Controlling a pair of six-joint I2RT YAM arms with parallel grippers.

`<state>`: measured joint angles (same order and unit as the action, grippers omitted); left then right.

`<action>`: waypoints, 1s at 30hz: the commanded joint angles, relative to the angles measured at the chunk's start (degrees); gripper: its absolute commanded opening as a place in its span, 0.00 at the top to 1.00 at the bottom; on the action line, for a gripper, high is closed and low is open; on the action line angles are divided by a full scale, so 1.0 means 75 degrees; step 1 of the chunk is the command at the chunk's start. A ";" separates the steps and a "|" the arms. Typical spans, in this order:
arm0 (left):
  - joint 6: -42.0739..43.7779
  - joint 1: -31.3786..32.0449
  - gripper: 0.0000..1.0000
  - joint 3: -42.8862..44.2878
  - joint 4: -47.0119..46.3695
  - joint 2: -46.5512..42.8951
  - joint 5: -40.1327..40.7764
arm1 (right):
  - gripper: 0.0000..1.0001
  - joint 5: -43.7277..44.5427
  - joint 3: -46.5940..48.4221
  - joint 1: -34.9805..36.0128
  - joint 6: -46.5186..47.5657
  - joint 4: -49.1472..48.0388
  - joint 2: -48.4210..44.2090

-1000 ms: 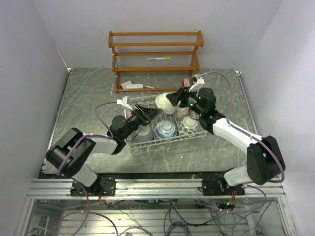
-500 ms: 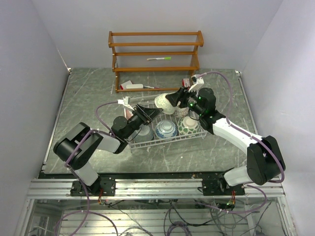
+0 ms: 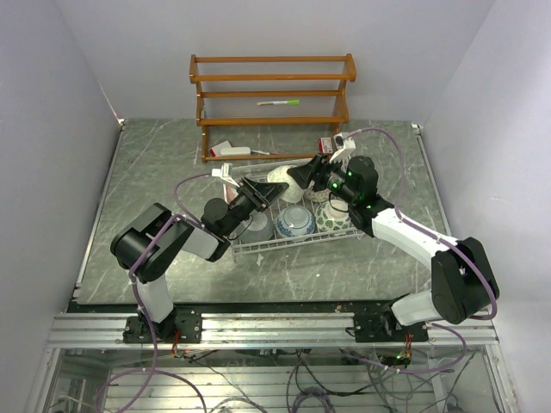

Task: Unload the bowls from the dish rack

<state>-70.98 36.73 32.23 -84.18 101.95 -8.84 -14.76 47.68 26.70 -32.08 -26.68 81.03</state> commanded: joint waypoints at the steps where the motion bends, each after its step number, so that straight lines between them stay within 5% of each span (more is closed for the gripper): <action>1: 0.0001 -0.0011 0.55 0.0191 -0.1959 -0.0047 -0.0177 | 1.00 -0.0132 -0.0062 -0.0021 -0.0168 -0.0750 -0.0090; 12: -0.0232 -0.0016 0.92 0.0148 -0.1971 -0.0284 -0.0341 | 1.00 -0.0247 -0.0167 -0.0021 -0.0363 -0.0947 0.0039; 17: -0.0205 -0.0011 0.93 0.0239 -0.1948 -0.0362 -0.0434 | 1.00 -0.0165 -0.0199 -0.0027 -0.0337 -0.0859 -0.0079; 20: -0.0191 -0.0005 0.93 0.0495 -0.1552 -0.0417 -0.0688 | 0.91 0.0068 -0.0238 -0.0021 -0.0187 -0.0672 -0.0278; 25: 0.0885 0.0128 0.93 0.1181 0.1377 -0.1321 -0.0853 | 0.73 0.0821 -0.0420 -0.0021 0.0194 -0.0106 -0.0960; 30: 0.2364 0.0455 0.93 0.2025 0.4663 -0.2705 0.0013 | 0.70 0.1638 -0.0745 -0.0021 0.0529 0.0416 -0.1731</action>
<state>-64.25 38.28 40.93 -63.29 90.39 -12.82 -9.06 43.90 26.48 -31.40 -27.40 72.12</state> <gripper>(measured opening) 0.124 0.297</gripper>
